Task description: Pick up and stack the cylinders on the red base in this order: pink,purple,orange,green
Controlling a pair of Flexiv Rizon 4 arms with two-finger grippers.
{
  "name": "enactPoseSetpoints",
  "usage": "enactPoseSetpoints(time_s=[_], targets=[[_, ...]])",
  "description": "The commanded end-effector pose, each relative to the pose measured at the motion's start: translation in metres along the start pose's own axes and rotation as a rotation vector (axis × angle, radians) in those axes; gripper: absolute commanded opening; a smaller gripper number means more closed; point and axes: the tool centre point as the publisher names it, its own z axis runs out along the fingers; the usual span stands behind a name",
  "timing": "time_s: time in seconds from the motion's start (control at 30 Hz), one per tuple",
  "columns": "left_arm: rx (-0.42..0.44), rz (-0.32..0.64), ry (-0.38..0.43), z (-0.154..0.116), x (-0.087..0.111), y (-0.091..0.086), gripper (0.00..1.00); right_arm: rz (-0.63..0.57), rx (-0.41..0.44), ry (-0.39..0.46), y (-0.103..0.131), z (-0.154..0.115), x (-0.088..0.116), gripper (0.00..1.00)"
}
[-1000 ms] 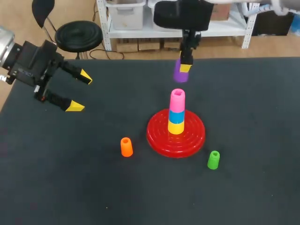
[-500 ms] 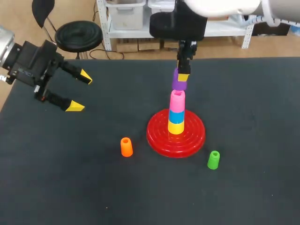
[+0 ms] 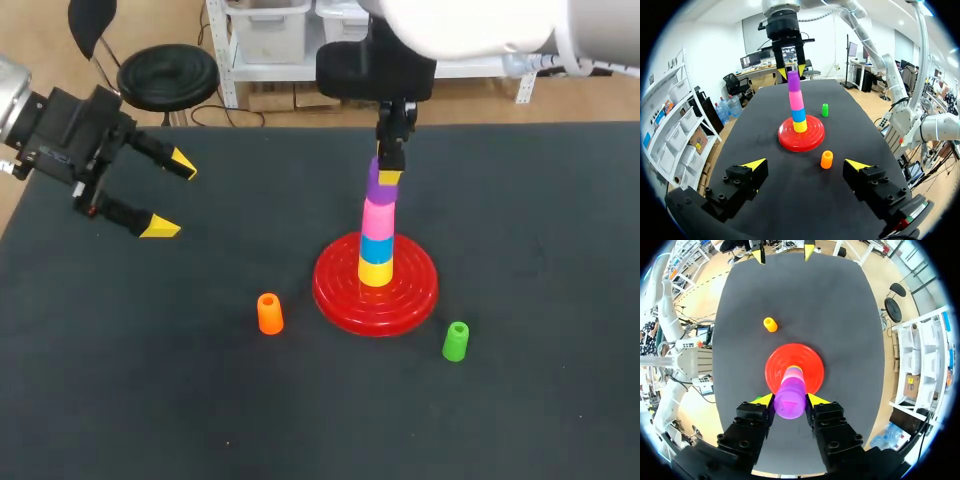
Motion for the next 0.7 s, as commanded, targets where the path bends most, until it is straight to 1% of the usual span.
enactPoseSetpoints(time_s=[0.03,0.43,0.7], targets=[[-0.004,0.003,-0.002,0.0002,0.001,-0.0013,1.0,-0.002,-0.007,-0.004,-0.0015,0.0029,0.0005,0.0],[-0.004,0.003,-0.002,0.0002,0.001,-0.0013,1.0,-0.023,-0.015,0.003,0.0009,0.0054,-0.0053,0.0],[-0.004,0.003,-0.002,0.0002,0.001,-0.0013,1.0,-0.018,-0.02,0.022,-0.0027,0.0078,-0.0054,0.0]])
